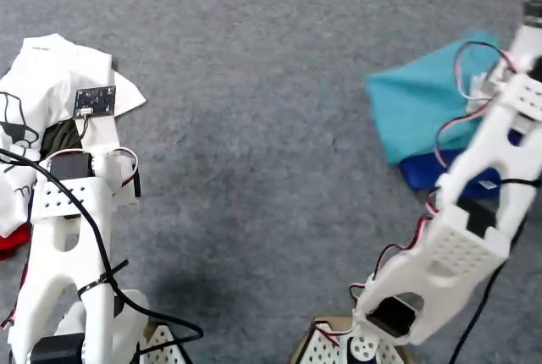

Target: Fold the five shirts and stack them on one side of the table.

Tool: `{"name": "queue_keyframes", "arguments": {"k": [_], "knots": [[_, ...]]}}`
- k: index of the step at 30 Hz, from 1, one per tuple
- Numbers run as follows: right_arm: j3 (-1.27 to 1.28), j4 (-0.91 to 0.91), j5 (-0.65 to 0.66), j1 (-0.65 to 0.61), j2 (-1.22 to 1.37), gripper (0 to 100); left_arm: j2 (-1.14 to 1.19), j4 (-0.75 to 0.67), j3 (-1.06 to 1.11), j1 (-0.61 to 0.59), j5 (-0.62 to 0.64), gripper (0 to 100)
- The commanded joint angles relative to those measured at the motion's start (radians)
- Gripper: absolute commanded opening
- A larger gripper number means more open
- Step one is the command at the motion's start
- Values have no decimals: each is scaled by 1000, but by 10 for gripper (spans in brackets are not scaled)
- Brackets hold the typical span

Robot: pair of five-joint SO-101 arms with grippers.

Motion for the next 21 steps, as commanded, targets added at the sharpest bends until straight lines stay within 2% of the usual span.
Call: {"name": "queue_keyframes", "arguments": {"k": [1,8,10,14,16,18,21], "knots": [[-50,-20,52,45,28,2,-24,-2,-11,-5,-8,19],[-51,-26,98,70,67,13,-24,0,-17,-5,-11,21],[-51,-18,95,73,64,97,-24,23,-35,-5,-11,21],[-73,-21,98,97,62,362,-24,74,-94,-5,-9,21],[-105,3,100,104,62,453,-24,94,-121,-9,-9,21],[-160,61,100,107,62,461,-24,123,-155,-12,-9,21],[-263,150,92,107,62,404,-24,164,-198,-12,-9,21]]}}
